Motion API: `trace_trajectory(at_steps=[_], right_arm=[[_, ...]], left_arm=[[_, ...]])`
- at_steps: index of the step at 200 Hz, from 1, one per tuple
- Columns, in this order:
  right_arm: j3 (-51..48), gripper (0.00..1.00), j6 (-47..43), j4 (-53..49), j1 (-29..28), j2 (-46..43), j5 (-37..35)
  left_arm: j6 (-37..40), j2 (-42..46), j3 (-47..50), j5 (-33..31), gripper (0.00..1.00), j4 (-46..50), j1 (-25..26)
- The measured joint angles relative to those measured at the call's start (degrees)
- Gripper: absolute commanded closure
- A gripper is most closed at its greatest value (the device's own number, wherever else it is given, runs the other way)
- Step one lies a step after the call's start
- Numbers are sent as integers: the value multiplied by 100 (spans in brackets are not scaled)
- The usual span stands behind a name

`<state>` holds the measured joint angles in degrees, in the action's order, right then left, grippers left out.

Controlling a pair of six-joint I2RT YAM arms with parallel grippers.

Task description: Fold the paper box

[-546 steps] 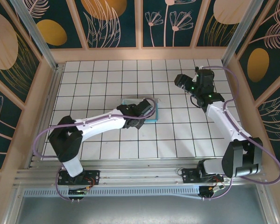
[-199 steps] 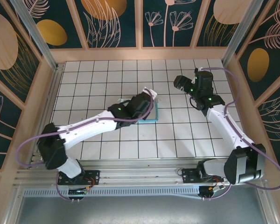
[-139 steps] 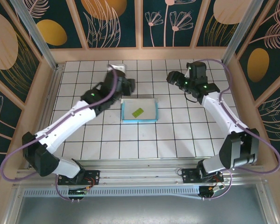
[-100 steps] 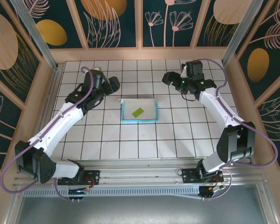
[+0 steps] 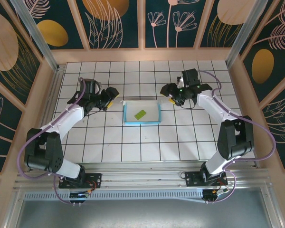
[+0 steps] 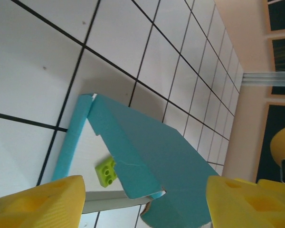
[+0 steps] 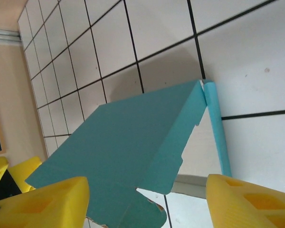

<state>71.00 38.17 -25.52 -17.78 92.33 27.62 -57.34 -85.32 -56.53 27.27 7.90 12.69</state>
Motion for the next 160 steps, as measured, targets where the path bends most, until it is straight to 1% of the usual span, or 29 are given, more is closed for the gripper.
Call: trace_trajectory(at_steps=[34,69,87,101,132,160], right_arm=[[-26,34,142,164,-168,149,-9],[-146,40,286,330,-195,160,-57],[-210,42,339,457,-195,160,-57],[-286,45,426,581,-201,160,-57],[-415,46,551,758,-234,186,-55],[-444,49,573,883,-282,284,-55]], left_arm=[[2,-356,0,105,35,-214,0],[-17,-748,0,291,42,-468,0],[-9,-863,0,348,46,-511,7],[35,-940,0,385,49,-518,28],[48,-1152,2,452,55,-623,72],[46,-1215,11,511,58,-737,127]])
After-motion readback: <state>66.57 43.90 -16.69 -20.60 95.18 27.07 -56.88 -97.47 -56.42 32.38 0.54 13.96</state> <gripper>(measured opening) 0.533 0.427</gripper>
